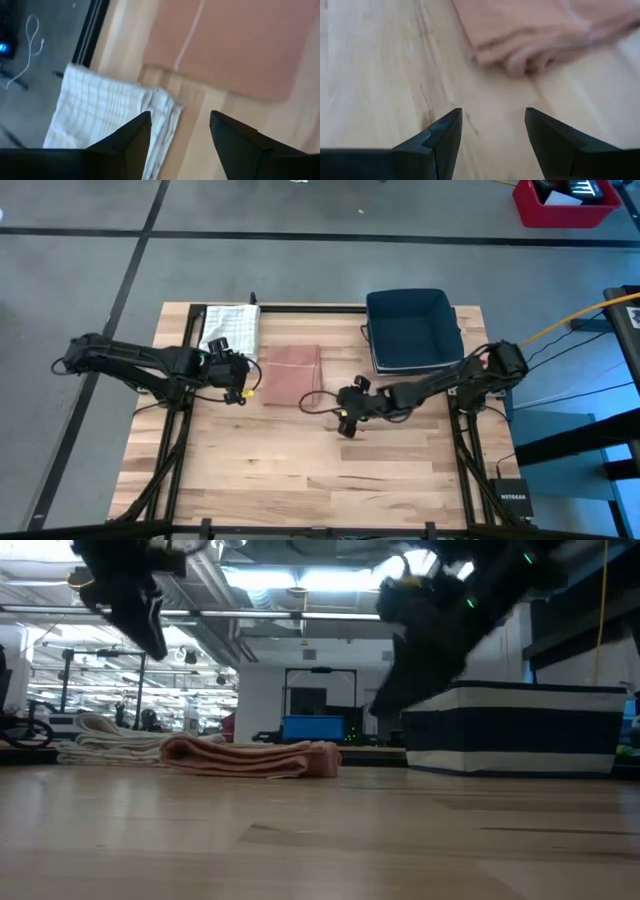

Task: Fold towel
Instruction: Stack the folded stacked towels on the top of the brown towel

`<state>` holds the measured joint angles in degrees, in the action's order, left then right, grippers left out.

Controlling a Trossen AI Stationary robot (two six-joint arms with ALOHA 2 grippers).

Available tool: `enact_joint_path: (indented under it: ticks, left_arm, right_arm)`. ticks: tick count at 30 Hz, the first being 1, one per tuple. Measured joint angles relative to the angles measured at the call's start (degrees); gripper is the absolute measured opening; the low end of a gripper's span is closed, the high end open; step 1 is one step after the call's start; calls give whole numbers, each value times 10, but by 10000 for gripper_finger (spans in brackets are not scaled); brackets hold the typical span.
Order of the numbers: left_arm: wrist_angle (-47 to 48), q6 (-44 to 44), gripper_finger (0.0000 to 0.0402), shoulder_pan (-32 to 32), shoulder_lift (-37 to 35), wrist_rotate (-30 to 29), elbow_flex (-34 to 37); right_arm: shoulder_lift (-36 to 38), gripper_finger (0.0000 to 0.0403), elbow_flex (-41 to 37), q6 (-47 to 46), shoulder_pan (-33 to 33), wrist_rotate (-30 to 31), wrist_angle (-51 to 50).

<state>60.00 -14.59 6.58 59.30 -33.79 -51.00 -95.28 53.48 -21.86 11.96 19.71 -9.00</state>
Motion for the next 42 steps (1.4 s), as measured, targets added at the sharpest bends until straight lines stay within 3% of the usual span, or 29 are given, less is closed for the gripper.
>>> enact_joint_path:
  ticks: [4,9,14,19,27,35,42]
  left_arm:
    - [1,13,226,-28,19,2,27]
    - [-34,52,273,-76,62,6,47]
    - [-45,61,291,-139,124,19,55]
    - [-86,86,292,-192,182,85,55]
    - [-103,116,292,-197,244,63,55]
    - [-179,126,292,-199,247,19,112]
    - [-192,123,292,-190,247,-7,117]
  right_arm:
    - [0,221,-70,-78,16,2,100]
    - [0,221,-103,-138,17,39,208]
    - [-1,221,-103,-88,15,56,211]
    - [-5,221,-104,-72,15,102,193]
    - [-5,221,-137,-98,15,122,200]
    - [-5,221,-142,-107,15,112,212]
    - [-5,221,-142,-108,15,116,209]
